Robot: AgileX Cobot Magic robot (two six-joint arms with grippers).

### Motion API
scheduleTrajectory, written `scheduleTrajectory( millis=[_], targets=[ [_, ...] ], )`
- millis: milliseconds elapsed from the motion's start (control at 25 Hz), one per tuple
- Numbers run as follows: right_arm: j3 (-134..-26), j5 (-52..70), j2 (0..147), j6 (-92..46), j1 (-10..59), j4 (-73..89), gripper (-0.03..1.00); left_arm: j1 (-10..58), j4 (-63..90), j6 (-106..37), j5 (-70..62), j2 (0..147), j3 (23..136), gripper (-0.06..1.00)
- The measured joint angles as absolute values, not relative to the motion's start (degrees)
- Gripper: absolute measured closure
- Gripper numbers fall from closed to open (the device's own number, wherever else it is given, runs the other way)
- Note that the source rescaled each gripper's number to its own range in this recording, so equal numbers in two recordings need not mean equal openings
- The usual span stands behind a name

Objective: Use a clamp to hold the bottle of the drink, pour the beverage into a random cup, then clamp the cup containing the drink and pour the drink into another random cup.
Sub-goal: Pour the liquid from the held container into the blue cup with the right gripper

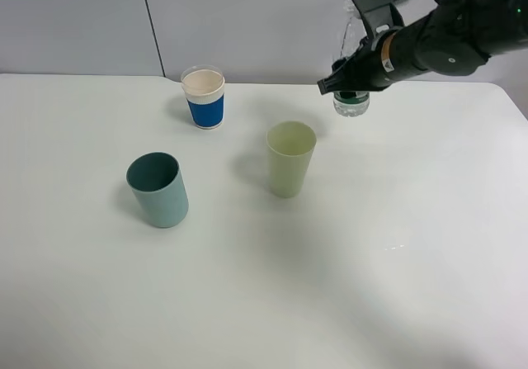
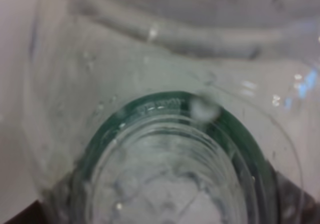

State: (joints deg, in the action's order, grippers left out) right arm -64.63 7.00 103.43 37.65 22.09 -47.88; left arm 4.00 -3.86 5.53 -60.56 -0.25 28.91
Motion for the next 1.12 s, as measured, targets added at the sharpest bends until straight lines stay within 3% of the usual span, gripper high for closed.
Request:
scheduleTrajectory(
  millis=[720,1120],
  targets=[
    [-87.27,24.46,115.36,43.99,32.62,-58.81,0.97,4.0,-3.86,5.53,-60.56,-0.25,28.91,0.11],
    [-99.37,32.95,124.76,35.09,36.01,-59.06,0.97,4.0,-3.86,5.53,-60.56,-0.25,28.91,0.11]
  ],
)
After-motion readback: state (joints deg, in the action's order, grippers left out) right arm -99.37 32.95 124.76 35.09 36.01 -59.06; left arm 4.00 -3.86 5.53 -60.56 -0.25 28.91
